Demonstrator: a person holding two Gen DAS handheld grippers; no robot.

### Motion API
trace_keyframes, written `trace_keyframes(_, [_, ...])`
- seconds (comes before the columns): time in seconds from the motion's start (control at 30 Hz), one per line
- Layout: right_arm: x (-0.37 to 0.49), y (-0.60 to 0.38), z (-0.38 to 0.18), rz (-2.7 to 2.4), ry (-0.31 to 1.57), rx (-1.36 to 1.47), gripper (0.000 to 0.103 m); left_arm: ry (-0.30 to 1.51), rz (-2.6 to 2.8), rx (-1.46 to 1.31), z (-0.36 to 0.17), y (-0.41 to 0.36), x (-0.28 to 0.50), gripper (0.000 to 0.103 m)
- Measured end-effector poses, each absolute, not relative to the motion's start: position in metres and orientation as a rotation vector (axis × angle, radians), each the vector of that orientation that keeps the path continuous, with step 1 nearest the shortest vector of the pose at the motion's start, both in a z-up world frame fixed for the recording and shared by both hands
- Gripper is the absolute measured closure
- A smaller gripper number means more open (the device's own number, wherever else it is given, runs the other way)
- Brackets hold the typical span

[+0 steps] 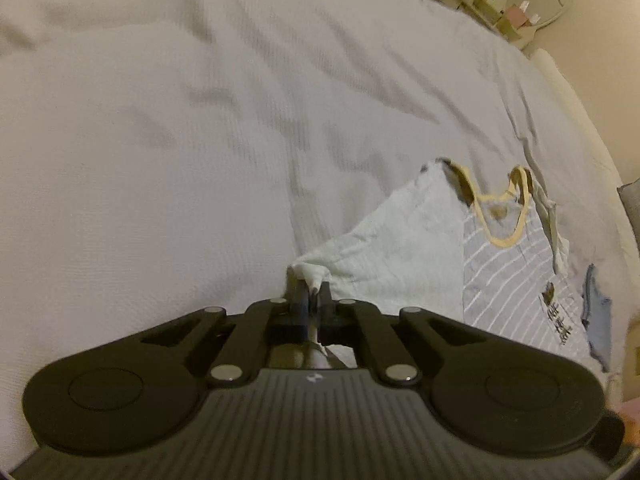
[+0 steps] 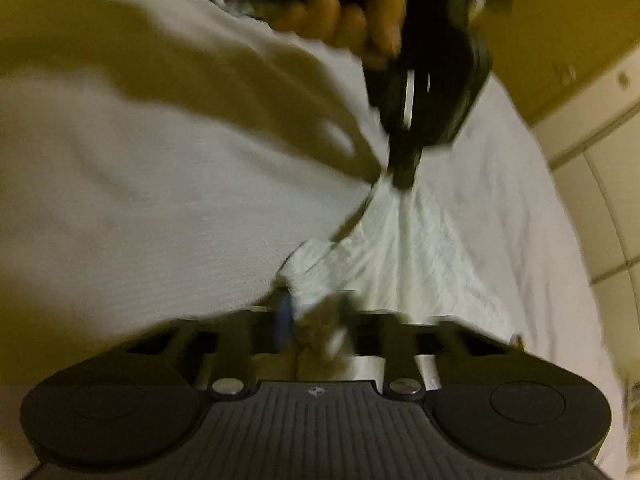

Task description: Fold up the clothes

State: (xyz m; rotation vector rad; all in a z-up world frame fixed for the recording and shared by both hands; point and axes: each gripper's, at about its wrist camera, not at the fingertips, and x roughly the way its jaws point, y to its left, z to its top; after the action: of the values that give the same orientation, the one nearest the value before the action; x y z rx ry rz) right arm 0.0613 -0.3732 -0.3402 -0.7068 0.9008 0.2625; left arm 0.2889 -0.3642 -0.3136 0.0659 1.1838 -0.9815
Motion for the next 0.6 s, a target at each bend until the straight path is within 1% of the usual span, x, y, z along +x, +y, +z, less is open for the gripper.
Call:
trace_keyframes(0.07, [0.062, -0.37, -0.328, 0.288, 0.876, -0.646, 0.102, 1.146, -0.989, 0.076, -0.303, -0.359, 0.285, 0.102])
trace_keyframes(0.13, [0.059, -0.359, -0.327, 0.346, 0.87, -0.643, 0.101, 1.166, -0.974, 0.1, -0.308, -0.359, 0.285, 0.102])
trace_keyframes(0.23, [0.067, -0.368, -0.34, 0.33, 0.954, -0.576, 0.101, 1.196, -0.951, 0.131, -0.316, -0.357, 0.286, 0.101])
trace_keyframes(0.3, [0.063, -0.377, -0.335, 0.344, 0.955, -0.521, 0.087, 1.195, -0.921, 0.128, -0.317, -0.356, 0.287, 0.092])
trace_keyframes(0.33, [0.057, -0.38, -0.327, 0.363, 0.934, -0.501, 0.073, 1.19, -0.903, 0.129, -0.315, -0.355, 0.287, 0.09])
trace_keyframes(0.37, [0.051, -0.383, -0.319, 0.377, 0.908, -0.481, 0.065, 1.18, -0.88, 0.131, -0.313, -0.353, 0.286, 0.088])
trace_keyframes(0.47, [0.04, -0.407, -0.301, 0.332, 0.885, -0.399, 0.064, 1.15, -0.809, 0.143, -0.305, -0.347, 0.284, 0.083])
trace_keyframes(0.6, [0.006, -0.452, -0.286, 0.162, 0.919, -0.288, 0.064, 1.083, -0.737, 0.18, -0.282, -0.339, 0.268, 0.083])
